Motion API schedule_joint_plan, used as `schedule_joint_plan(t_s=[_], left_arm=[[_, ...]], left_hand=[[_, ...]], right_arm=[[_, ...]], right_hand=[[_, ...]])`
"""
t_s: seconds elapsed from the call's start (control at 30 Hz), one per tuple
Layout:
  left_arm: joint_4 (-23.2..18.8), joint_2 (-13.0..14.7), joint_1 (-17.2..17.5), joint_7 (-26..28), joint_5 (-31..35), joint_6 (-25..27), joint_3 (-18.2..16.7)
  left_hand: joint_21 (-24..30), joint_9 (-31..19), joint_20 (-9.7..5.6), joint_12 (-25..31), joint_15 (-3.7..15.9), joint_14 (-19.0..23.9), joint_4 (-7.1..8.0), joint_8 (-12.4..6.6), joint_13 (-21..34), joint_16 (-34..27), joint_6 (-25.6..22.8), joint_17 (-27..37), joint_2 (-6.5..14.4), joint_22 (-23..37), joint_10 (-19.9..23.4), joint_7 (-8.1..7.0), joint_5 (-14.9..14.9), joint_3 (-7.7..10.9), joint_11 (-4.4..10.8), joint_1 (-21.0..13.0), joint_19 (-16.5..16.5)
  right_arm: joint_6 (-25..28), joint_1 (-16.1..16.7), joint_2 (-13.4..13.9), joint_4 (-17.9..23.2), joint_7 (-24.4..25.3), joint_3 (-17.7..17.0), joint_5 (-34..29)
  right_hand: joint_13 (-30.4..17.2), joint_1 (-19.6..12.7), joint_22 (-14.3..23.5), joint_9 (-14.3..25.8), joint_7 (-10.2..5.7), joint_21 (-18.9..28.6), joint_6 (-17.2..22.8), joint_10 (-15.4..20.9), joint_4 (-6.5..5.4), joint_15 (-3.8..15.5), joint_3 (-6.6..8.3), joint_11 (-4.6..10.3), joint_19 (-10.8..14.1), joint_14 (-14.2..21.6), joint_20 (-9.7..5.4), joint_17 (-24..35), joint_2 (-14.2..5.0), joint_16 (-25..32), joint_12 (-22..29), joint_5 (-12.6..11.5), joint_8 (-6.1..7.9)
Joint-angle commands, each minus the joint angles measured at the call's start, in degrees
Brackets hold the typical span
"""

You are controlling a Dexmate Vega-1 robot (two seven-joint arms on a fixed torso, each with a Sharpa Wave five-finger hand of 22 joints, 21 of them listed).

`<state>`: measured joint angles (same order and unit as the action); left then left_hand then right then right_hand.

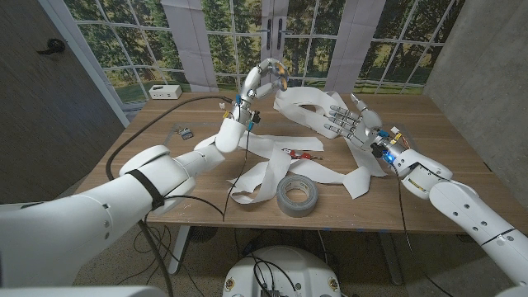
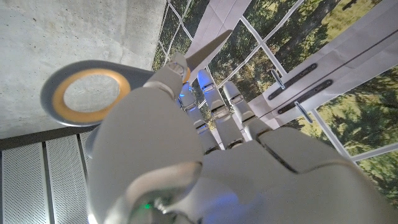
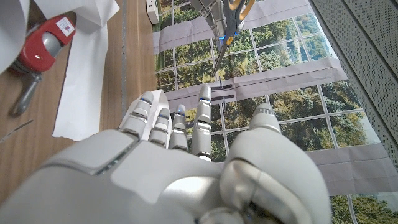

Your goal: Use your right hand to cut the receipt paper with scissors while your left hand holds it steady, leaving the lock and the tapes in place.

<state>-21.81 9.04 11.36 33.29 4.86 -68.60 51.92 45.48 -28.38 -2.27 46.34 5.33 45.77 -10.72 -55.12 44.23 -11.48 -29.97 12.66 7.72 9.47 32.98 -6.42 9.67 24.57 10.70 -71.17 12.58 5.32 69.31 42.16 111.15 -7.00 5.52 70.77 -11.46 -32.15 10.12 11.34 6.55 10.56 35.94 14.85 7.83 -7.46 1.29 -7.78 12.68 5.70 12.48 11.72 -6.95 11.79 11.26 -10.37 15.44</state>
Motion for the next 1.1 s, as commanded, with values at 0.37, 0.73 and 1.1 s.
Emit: schedule_joint_plan(t_s=[0.37, 0.73, 1.1], left_arm=[[-0.01, 2.54, -4.36, 13.05, 7.98, 0.91, 10.5], [-0.1, 2.58, -6.34, 17.85, 11.4, 0.39, 13.73], [-0.17, 2.89, -8.13, 21.46, 15.08, 0.42, 17.27]], left_hand=[[-0.52, 0.36, -4.8, 5.34, 7.73, 0.24, 1.44, -0.46, 2.37, -0.27, -0.17, 0.34, 1.04, 0.22, 1.85, 0.1, 0.34, 1.52, -1.05, -0.05, 0.72], [-0.97, 0.67, -4.83, 5.44, 7.73, 0.31, 1.44, -0.59, 2.34, -0.32, -0.2, 0.4, 1.0, 0.24, 1.88, -0.02, 0.35, 1.56, -1.13, -0.11, 0.83], [-1.41, 0.65, -4.78, 5.54, 7.83, 0.61, 1.4, -0.9, 2.29, -0.59, -0.19, 0.6, 1.02, 0.24, 1.94, -0.16, 0.38, 1.37, -1.05, -0.26, 0.91]], right_arm=[[4.31, -1.16, 1.91, 1.52, -0.76, -0.66, 3.99], [6.66, -2.2, 3.0, 2.86, -1.2, 0.31, 4.97], [7.23, -2.56, 2.83, 2.65, -2.82, 0.56, 6.46]], right_hand=[[0.1, -2.22, 0.15, 0.08, 0.03, 0.27, 1.44, 0.53, 0.85, 0.63, 1.4, 0.8, -0.14, -0.24, -0.14, 0.05, -0.77, 0.2, 0.39, -0.69, 0.06], [0.12, -3.93, 0.16, 0.01, -0.18, 0.5, 0.72, 0.41, 1.31, 1.63, 2.4, 1.86, -0.07, 0.08, -0.17, -0.02, -0.89, 0.36, 0.31, -0.83, -0.91], [0.1, -3.72, 0.16, -0.01, 0.05, 0.5, 0.63, 0.04, 0.93, 1.57, 2.42, 1.88, -0.22, 0.02, -0.11, 0.09, -0.77, 0.43, 0.22, -0.65, -1.25]])
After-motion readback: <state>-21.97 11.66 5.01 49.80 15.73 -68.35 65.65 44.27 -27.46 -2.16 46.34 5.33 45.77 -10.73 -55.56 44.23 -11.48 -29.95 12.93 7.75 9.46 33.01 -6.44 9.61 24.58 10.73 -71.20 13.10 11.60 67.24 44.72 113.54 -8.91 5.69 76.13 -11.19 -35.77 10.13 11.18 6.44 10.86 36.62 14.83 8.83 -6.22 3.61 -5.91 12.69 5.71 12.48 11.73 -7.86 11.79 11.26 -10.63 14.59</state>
